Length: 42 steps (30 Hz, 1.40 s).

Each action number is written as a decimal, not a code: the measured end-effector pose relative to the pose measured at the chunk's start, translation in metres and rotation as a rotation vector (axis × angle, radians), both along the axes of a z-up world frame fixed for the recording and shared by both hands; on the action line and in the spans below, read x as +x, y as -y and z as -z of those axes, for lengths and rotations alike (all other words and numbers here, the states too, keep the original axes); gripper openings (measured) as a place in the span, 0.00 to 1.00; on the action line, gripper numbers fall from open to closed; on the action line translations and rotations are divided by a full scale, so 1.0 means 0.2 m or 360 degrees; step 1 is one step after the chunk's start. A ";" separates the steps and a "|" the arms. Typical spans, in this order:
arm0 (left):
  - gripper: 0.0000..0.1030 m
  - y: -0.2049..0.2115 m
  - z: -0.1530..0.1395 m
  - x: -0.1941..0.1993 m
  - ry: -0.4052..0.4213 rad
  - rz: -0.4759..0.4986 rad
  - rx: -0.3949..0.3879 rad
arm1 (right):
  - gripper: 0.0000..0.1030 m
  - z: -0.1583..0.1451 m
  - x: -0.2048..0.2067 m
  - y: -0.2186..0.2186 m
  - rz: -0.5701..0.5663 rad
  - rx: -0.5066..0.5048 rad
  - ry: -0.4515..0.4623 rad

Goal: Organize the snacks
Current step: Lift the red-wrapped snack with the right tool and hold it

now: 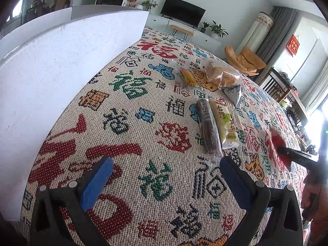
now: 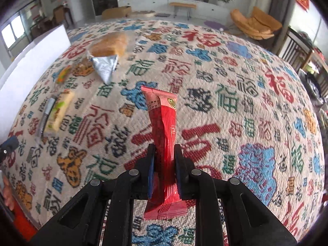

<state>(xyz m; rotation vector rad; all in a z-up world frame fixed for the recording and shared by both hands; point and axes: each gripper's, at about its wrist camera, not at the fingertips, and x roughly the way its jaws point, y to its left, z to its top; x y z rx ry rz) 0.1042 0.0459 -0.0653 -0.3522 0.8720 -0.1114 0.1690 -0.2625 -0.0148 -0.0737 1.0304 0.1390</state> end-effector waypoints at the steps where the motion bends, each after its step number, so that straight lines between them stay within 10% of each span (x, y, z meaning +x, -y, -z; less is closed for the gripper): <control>1: 1.00 0.00 0.00 0.00 0.0001 -0.0001 -0.0001 | 0.28 0.03 0.00 0.03 0.0027 0.0014 0.0003; 4: 1.00 0.00 0.00 0.00 0.0003 -0.0006 -0.0007 | 0.58 0.08 -0.02 0.06 0.0066 0.0038 0.0023; 9: 1.00 0.00 0.01 0.01 -0.0006 -0.0002 -0.0005 | 0.66 0.11 -0.08 0.05 0.0051 0.0028 0.0119; 42: 1.00 0.00 0.01 0.02 -0.0004 -0.0002 -0.0012 | 0.75 0.14 -0.10 0.05 0.0056 0.0039 0.0201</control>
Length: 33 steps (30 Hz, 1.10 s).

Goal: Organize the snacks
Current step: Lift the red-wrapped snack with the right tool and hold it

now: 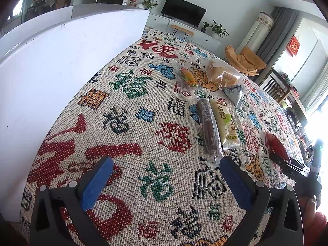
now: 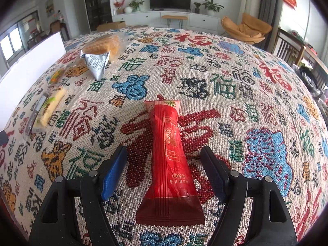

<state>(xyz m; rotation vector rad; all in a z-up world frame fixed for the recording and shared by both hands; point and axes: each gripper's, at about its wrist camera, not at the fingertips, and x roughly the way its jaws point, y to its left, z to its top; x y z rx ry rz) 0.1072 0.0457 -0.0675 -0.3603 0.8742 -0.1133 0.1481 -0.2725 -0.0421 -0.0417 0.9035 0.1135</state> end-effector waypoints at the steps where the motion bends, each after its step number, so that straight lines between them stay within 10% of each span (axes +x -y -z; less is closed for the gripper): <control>1: 1.00 0.00 0.00 0.00 0.0000 0.0000 0.0000 | 0.75 0.00 0.00 0.00 0.0000 0.0000 0.0000; 26: 1.00 0.00 0.00 0.00 0.0001 -0.0001 -0.0009 | 0.75 0.00 0.00 0.00 0.0000 0.0000 0.0001; 33: 1.00 -0.11 -0.06 -0.07 0.0133 0.0035 -0.0305 | 0.75 0.00 0.00 0.00 0.0000 0.0001 0.0001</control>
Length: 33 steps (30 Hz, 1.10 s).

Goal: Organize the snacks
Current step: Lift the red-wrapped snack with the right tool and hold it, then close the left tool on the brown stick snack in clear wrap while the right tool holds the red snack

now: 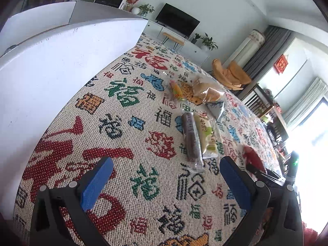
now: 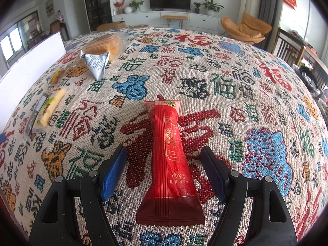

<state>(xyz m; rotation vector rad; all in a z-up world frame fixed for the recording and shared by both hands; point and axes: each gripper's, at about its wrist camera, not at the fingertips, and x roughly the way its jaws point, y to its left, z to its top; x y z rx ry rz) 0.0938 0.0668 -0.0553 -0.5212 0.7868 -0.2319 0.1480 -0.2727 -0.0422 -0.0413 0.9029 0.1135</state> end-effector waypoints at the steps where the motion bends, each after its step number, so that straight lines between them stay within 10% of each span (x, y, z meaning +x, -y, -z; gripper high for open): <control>1: 1.00 0.00 -0.01 0.00 0.0015 0.0017 -0.0013 | 0.75 0.00 0.00 0.00 0.0000 0.0000 0.0000; 16: 0.86 0.34 0.03 0.47 -0.0289 0.0126 0.0505 | 0.75 0.00 0.00 0.00 -0.0001 0.0003 0.0001; 28: 0.84 0.35 0.03 0.43 -0.0331 0.0301 0.0755 | 0.75 0.00 0.00 0.00 -0.0001 0.0001 0.0001; 33: 0.45 0.46 0.03 0.47 -0.0240 0.0400 0.0902 | 0.75 0.00 0.00 0.00 -0.0001 0.0002 0.0001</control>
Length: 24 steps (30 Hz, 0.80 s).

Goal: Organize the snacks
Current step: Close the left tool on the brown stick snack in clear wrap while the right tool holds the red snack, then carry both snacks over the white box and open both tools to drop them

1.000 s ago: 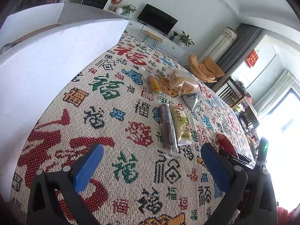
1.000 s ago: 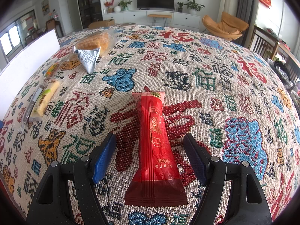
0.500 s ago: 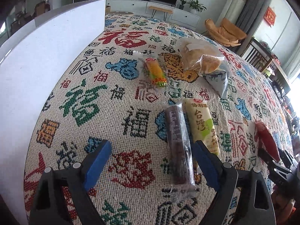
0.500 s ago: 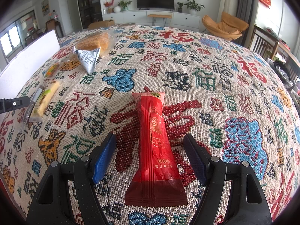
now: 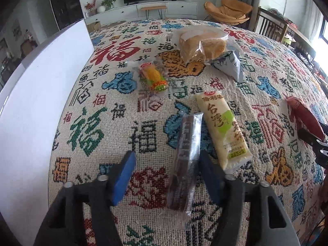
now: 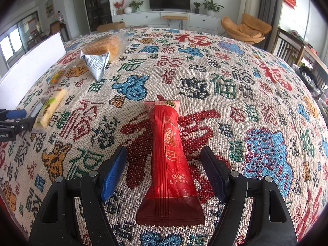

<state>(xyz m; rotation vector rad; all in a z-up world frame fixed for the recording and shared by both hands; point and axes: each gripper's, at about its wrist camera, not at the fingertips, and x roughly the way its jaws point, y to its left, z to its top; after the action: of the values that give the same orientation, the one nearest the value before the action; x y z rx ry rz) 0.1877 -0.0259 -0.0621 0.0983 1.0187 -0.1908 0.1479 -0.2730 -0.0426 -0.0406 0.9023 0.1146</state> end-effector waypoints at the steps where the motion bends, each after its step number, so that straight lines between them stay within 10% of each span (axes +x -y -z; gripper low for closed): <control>1: 0.23 0.01 -0.01 0.00 0.0002 0.0013 0.0011 | 0.75 0.00 0.00 0.00 0.0000 0.0002 0.0000; 9: 0.17 -0.22 -0.09 -0.15 -0.0035 -0.0065 -0.0304 | 0.75 -0.12 0.14 0.17 -0.0066 0.0395 -0.0262; 17: 0.17 -0.46 -0.32 -0.34 0.0135 -0.0183 -0.0554 | 0.70 -0.07 0.28 -0.03 -0.0282 -0.0007 -0.0575; 20: 0.17 -0.55 -0.40 -0.41 0.0173 -0.0224 -0.0640 | 0.21 -0.06 0.27 -0.09 -0.0263 -0.0143 -0.0524; 24: 0.17 -0.74 -0.53 -0.52 0.0246 -0.0287 -0.0708 | 0.14 -0.14 0.26 -0.07 -0.0179 -0.0047 -0.0498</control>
<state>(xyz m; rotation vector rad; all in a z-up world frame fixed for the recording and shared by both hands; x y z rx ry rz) 0.0842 0.1226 0.0431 -0.3771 0.8062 -0.2368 0.1991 -0.2596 -0.0148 -0.1028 1.2148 0.2166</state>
